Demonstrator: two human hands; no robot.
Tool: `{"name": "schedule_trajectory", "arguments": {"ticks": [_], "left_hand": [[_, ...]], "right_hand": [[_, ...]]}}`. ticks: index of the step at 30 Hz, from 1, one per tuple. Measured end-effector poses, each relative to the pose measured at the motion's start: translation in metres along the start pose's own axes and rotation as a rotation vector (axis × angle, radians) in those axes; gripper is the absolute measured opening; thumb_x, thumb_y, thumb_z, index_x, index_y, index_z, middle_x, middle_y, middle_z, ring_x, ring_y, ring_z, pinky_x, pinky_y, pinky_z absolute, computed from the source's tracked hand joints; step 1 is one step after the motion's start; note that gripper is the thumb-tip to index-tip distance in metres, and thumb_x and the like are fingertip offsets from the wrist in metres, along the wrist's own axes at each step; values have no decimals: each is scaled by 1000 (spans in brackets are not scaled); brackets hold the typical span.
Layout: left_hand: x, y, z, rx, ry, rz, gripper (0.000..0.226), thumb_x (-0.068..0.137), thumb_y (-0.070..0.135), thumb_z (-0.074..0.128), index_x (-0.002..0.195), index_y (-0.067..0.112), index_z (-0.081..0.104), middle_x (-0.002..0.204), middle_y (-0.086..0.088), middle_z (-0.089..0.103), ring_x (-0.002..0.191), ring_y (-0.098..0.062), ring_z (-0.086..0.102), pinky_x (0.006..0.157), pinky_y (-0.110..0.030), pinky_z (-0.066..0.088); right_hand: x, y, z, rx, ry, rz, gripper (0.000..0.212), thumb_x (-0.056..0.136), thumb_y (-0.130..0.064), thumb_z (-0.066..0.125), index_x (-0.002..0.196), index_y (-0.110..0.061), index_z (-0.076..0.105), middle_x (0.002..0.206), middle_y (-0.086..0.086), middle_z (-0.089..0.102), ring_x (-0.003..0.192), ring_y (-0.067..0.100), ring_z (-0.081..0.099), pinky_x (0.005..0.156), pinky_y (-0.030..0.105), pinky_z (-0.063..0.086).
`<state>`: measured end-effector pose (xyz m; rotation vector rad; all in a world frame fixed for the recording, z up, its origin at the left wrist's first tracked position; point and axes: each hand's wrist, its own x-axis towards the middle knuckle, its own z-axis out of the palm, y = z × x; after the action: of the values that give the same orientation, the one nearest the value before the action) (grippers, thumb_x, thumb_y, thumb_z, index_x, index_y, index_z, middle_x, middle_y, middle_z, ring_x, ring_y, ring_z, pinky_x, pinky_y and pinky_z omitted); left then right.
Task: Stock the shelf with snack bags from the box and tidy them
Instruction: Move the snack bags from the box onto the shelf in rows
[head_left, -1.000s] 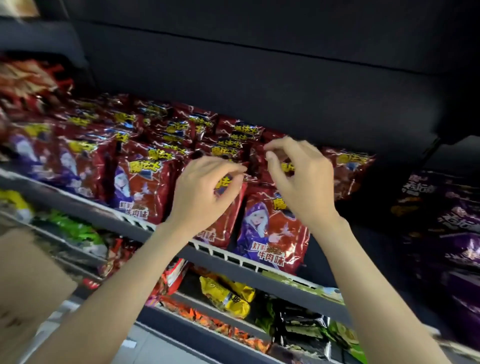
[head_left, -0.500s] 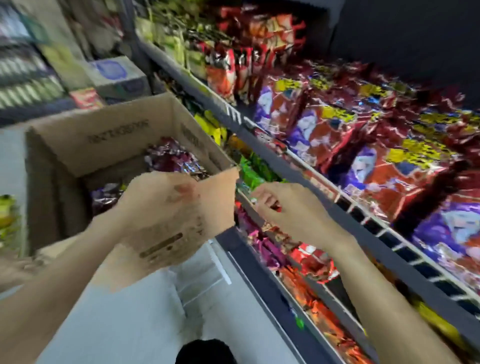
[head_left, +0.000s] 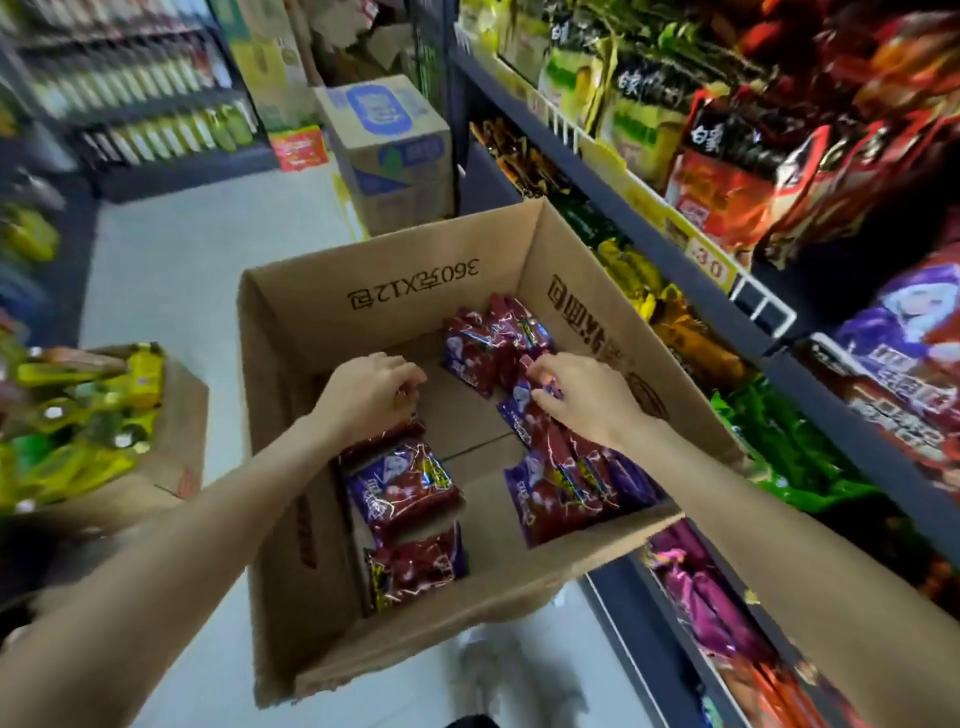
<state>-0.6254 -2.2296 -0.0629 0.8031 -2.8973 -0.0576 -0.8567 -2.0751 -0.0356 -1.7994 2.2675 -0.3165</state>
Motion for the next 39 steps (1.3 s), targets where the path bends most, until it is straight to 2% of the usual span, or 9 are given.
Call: {"name": "schedule_trajectory", "arguments": {"ticks": [7,11,15,18,20,24,30,35,39], "left_hand": [[24,-27,71,-53,20,-205,28,80,24,67,106,13,67,97,-6,69,87,-26,63,71,-35,49],[22,-52,120,-64,-119,-412,40,83,33,62,117,13,61,111,-8,63,101,-28,58,82,-39,48],[29,-69,158,-17,-326,-546,55,89,47,48,136,18,43,135,-8,47,123,-27,42,100,-39,35],[32,-74,176,15,-511,-630,65,93,52,38,146,18,24,150,-11,27,137,-31,26,111,-42,22],[29,-70,182,25,-565,-606,63,94,52,35,146,19,22,153,-11,22,139,-33,21,113,-45,18],[30,-63,187,30,-532,-431,53,96,40,40,143,19,30,149,-9,29,136,-29,27,111,-41,21],[47,-82,188,34,-489,-370,73,85,45,57,145,16,27,152,-15,21,137,-32,23,110,-44,19],[56,-89,187,91,-576,-364,84,85,58,49,149,16,13,146,-16,32,133,-32,31,110,-41,19],[60,-85,178,111,-539,-359,89,79,54,62,147,17,17,141,-18,34,125,-35,39,106,-44,28]], "right_hand": [[97,7,50,-103,-44,-21,48,94,-37,51,136,-14,43,134,6,50,123,25,45,97,36,39],[147,13,85,-188,-28,-54,63,93,-37,52,144,-7,31,143,14,38,131,30,34,108,36,26],[190,20,113,-256,-21,-46,76,89,-39,57,146,-1,23,148,21,32,139,34,25,115,41,17],[206,23,130,-327,-3,-65,78,81,-40,68,138,2,38,128,23,54,125,37,43,107,44,30],[206,23,138,-344,52,-128,72,73,-36,75,130,0,51,111,18,63,106,36,56,94,42,42],[203,19,148,-271,26,-199,66,70,-19,73,129,0,51,112,20,59,99,36,55,82,42,48],[207,28,152,-216,-107,-138,74,77,-18,70,141,-11,34,138,21,39,111,40,50,83,44,48],[208,31,163,-271,-30,-177,73,69,-23,80,133,-11,46,109,19,60,86,35,61,62,39,50],[204,32,163,-210,2,-207,70,69,-16,80,131,-13,48,108,15,61,86,33,63,63,39,52]]}}
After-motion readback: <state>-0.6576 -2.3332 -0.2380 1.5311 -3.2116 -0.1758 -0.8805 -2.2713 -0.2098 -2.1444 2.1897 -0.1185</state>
